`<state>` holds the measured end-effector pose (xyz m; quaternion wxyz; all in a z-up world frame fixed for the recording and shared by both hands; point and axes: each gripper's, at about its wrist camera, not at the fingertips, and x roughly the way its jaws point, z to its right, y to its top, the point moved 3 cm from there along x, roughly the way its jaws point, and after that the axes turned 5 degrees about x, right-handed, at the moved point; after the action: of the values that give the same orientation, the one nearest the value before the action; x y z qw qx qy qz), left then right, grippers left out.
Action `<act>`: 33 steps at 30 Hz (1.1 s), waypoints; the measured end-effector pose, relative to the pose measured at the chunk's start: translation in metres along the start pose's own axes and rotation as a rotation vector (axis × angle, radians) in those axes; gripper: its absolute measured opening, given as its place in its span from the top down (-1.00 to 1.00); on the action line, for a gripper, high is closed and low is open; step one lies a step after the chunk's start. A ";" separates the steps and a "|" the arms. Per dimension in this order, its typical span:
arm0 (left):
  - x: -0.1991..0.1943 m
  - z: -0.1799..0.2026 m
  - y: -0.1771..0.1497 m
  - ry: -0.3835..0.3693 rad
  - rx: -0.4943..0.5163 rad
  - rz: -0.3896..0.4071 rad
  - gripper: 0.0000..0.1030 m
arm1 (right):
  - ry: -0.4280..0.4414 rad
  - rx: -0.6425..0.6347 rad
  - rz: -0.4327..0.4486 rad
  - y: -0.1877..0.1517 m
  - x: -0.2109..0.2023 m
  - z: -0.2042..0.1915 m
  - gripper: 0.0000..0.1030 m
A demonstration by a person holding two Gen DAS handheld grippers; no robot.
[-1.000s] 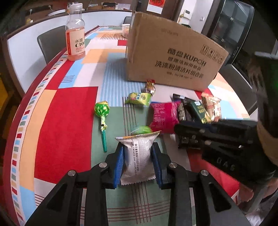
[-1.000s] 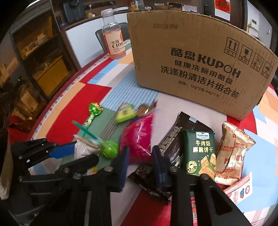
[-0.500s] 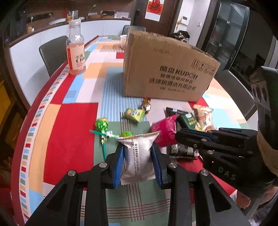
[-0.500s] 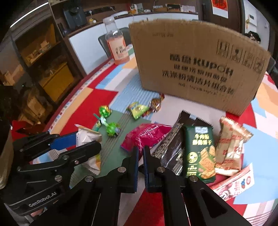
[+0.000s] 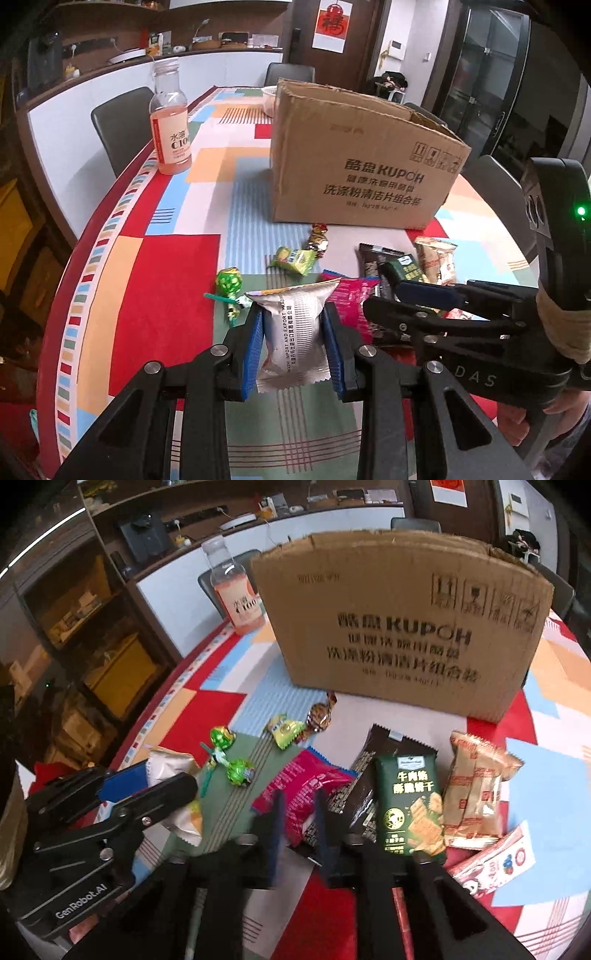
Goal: Organize snacks
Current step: 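Close the right tool on the pink snack bag, then carry both snacks over the cardboard box and open both tools to drop them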
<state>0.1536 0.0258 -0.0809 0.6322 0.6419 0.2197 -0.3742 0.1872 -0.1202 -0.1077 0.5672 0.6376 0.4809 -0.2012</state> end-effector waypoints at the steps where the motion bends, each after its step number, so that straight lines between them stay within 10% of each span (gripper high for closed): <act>1: 0.000 -0.002 0.000 0.004 -0.003 0.000 0.39 | 0.003 0.004 -0.002 0.000 0.003 -0.001 0.18; 33: 0.010 -0.027 0.007 0.027 -0.042 0.005 0.39 | -0.084 -0.012 -0.071 0.019 0.054 -0.019 0.21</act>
<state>0.1705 0.0494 -0.0862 0.6433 0.6341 0.2345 -0.3592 0.2224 -0.0801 -0.1363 0.5833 0.6076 0.4802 -0.2448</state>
